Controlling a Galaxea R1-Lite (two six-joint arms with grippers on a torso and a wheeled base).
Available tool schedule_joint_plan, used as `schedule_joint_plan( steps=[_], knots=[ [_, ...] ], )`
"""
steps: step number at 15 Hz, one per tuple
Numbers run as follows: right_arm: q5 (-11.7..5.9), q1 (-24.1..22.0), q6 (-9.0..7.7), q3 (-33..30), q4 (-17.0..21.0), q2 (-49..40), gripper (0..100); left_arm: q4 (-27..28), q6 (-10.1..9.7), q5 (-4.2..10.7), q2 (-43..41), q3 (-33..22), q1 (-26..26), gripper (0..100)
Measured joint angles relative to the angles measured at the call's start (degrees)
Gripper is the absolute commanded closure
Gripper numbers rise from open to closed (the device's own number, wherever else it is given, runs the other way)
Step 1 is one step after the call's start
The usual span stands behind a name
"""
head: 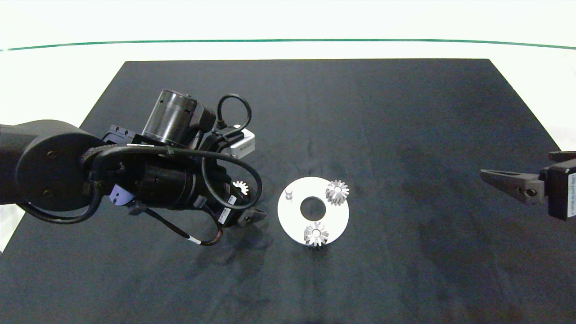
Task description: Install three planetary gears onto the carrier pins
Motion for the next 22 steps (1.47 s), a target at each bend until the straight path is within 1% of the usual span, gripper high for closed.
schedule_joint_plan(
  steps=[1, 2, 5, 9, 11, 22],
  knots=[
    [0.0, 0.0, -0.02, 0.05, 0.0, -0.02, 0, -1.88, 0.07, -0.06, 0.69, -0.16, 0.33, 0],
    [0.0, 0.05, -0.02, 0.05, 0.0, -0.02, 0, -2.5, 0.13, -0.06, 1.27, -0.33, 0.66, 0],
    [0.02, 0.09, -0.02, 0.06, 0.0, 0.1, 0, -2.89, 0.52, -0.18, 2.93, -1.57, 1.51, 0],
    [0.05, 0.16, -0.05, 0.11, -0.04, 0.23, 0, -2.91, 1.43, -0.49, 4.19, -1.65, 2.54, 0],
    [0.07, 0.16, -0.05, 0.11, -0.06, 0.28, 0, -2.89, 2.19, -0.56, 4.35, -1.46, 3.47, 4],
    [0.09, 0.16, -0.05, 0.09, -0.13, 0.43, 0, -2.91, 2.47, -0.6, 4.0, -0.71, 3.83, 26]
  ],
)
